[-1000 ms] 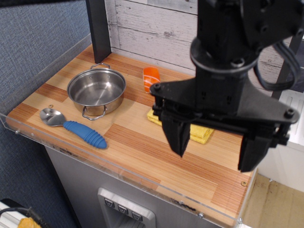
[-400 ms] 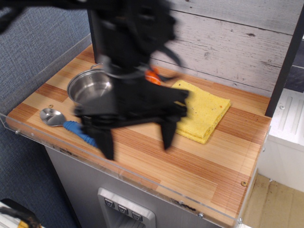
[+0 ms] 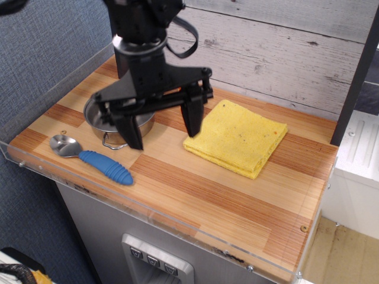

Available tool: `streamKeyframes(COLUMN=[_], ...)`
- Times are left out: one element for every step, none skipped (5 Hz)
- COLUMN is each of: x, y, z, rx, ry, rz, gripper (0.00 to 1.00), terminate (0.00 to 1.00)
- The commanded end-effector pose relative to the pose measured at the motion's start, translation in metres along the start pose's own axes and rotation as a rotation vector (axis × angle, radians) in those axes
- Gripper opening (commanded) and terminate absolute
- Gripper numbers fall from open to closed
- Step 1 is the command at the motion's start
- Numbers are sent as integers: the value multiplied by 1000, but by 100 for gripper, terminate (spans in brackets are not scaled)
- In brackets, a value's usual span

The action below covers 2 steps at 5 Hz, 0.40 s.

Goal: Move the piece of cake behind the yellow cloth

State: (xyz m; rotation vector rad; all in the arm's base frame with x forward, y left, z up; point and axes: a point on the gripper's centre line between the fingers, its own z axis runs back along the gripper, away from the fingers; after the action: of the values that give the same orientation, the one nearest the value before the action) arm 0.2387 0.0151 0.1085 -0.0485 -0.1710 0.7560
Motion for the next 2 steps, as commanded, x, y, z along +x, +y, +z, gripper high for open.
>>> streamKeyframes(x=[64,88], y=[-18,-27], z=[-22,-35], rx=[-17,-27], ry=[-69,-96], rz=[-78,-90], gripper=[100,100], terminate=[0,0])
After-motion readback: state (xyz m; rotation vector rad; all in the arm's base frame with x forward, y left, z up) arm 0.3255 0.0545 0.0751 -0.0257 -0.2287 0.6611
